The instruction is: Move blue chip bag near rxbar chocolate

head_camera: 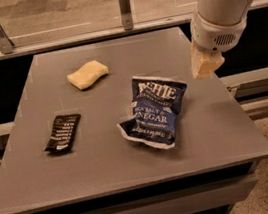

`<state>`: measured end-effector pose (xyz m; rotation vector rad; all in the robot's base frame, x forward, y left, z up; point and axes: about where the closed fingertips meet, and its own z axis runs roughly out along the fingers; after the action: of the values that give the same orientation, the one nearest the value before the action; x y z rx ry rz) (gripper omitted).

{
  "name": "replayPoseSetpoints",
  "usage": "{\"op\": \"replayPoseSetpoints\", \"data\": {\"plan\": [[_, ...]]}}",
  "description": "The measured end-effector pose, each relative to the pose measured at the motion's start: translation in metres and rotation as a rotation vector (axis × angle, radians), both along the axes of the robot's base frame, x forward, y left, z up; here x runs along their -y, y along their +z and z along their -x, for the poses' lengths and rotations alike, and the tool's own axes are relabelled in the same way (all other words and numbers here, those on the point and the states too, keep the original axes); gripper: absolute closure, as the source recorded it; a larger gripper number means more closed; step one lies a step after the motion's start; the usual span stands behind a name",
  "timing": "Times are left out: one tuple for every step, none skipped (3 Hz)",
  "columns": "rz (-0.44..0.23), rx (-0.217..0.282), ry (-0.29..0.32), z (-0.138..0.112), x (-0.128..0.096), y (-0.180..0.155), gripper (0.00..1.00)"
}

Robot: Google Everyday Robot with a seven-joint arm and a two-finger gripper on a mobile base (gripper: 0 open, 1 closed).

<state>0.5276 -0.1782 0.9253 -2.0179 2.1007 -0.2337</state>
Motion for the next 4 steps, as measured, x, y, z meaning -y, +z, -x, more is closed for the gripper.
{"op": "replayPoseSetpoints", "data": {"plan": [[0.013,-0.052,-0.078,-0.012,0.019,-0.010,1.00],[0.022,-0.101,-0.135,-0.011,0.025,-0.025,1.00],[0.038,-0.163,-0.165,-0.001,0.021,-0.038,1.00],[0.052,-0.202,-0.160,0.015,0.010,-0.042,1.00]]}}
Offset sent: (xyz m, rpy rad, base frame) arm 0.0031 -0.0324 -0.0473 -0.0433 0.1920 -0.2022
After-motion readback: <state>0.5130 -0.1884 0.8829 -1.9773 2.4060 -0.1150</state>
